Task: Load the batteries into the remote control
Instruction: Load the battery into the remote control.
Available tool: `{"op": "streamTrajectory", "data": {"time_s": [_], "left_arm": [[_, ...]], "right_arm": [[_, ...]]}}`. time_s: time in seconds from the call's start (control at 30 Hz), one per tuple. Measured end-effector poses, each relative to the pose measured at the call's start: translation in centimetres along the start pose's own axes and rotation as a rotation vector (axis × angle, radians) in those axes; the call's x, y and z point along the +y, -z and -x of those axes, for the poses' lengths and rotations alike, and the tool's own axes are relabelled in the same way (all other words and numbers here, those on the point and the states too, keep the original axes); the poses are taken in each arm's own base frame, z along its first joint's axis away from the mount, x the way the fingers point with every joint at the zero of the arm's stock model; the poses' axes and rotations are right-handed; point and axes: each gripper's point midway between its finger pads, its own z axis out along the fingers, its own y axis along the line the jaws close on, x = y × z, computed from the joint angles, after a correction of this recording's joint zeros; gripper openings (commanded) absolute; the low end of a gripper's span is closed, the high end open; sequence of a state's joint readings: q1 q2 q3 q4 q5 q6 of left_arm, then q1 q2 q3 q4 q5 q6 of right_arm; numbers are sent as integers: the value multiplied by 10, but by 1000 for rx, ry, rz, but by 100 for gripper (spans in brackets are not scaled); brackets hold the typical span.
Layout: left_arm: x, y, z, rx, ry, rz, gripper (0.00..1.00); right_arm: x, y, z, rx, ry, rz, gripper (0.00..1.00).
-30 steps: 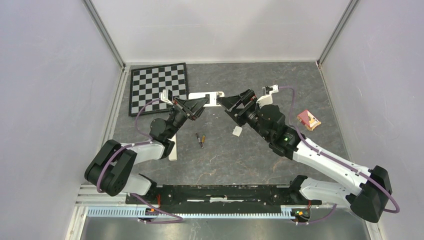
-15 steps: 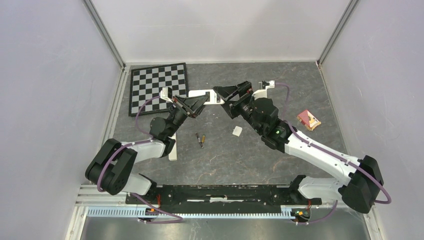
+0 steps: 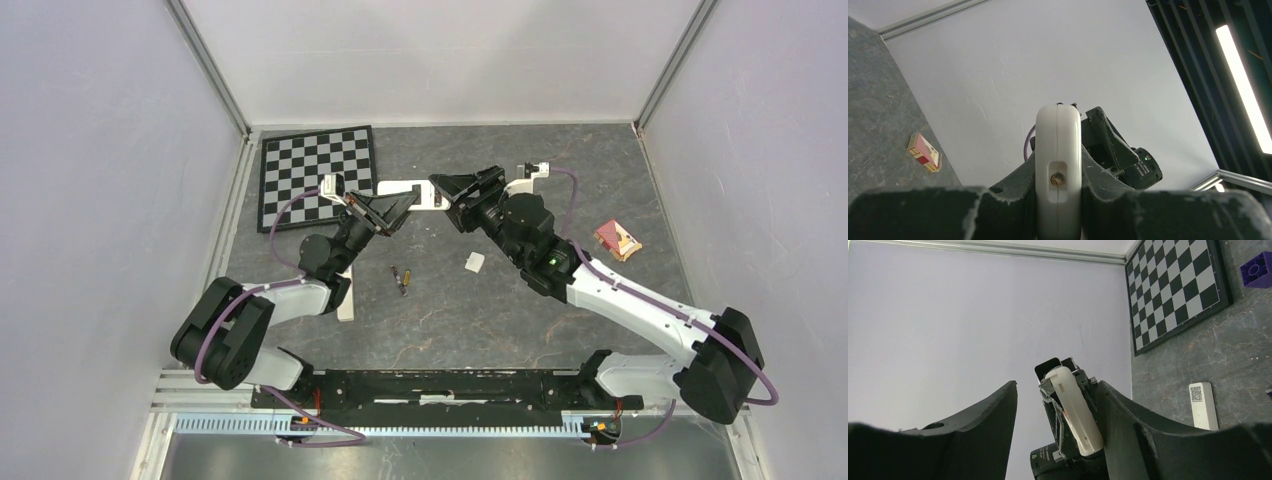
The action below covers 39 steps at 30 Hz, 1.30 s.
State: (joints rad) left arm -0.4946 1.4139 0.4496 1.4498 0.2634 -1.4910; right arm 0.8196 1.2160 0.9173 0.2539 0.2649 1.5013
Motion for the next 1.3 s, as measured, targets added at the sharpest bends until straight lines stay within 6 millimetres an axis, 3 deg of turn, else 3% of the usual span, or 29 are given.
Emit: {"op": "streamTrajectory", "data": {"time_s": [0.2,0.9,0.93,0.97,1.07,1.13,1.3], "left_arm": [[0,0,-2,8,-15,-4,2],[-7,-1,0,-2,-11,-39,2],[-7,-1,0,-2,-8,-39,2],[-7,-1,0,-1,-5,-38,2],[-6,-1,0,-2,3,-35,2],[-5,-1,0,0,4,-33,2],[-4,-1,0,0,4,-28,2]], "right_arm": [[-4,-5,-1,4,-15,-12,60],[-4,-5,-4,25,-10,-9,33],[-4,-5,-4,28,-10,-7,35],[-4,-5,-4,27,-10,-4,43],[-3,-4,-4,29,-1,1,83],[-3,-3,-4,32,31,8,97],[8,4,6,18,152,49,96]]}}
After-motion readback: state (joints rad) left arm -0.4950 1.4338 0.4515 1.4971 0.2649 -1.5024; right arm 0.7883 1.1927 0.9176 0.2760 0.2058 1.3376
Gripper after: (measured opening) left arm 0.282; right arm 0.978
